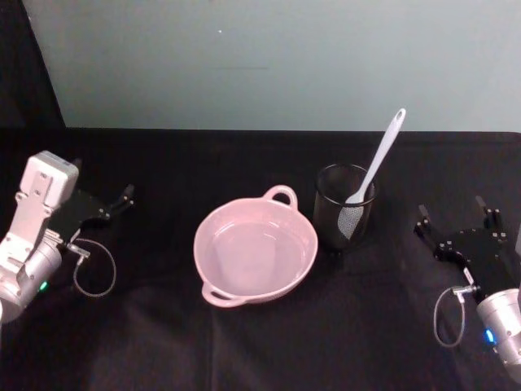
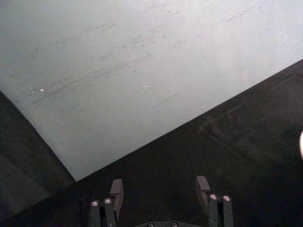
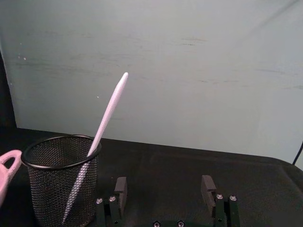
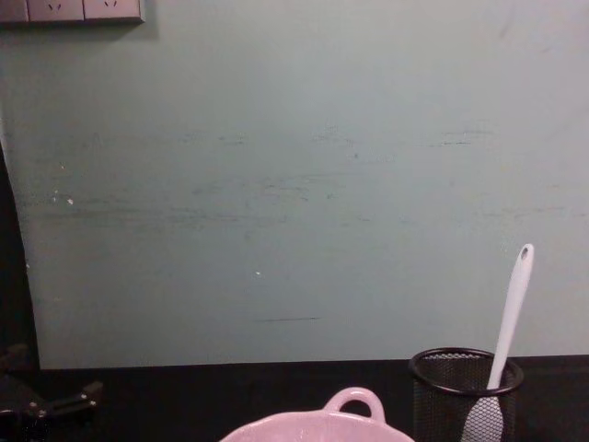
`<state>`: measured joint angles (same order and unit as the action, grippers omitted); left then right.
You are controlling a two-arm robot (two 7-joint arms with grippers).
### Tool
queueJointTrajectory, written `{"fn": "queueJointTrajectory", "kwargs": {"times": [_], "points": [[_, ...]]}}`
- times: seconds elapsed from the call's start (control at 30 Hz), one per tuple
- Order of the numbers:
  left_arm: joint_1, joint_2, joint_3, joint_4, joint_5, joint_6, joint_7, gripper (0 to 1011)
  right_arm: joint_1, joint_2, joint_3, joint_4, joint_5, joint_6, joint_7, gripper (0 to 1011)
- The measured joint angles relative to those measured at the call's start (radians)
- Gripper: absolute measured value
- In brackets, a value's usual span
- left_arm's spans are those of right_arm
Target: Use the one hand to pick up the spoon and stir the clear water in the bowl.
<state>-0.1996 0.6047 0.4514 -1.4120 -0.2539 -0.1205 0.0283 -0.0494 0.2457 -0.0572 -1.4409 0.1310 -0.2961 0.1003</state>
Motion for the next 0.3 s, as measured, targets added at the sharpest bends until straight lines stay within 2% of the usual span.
{"fn": "queueJointTrajectory", "kwargs": {"times": [0.3], "points": [[0.000,0.000,0.000,0.000,0.000,0.000,0.000,1011,0.000,0.000,0.000,0.000,0.000,0.000,0.000,1003]]}}
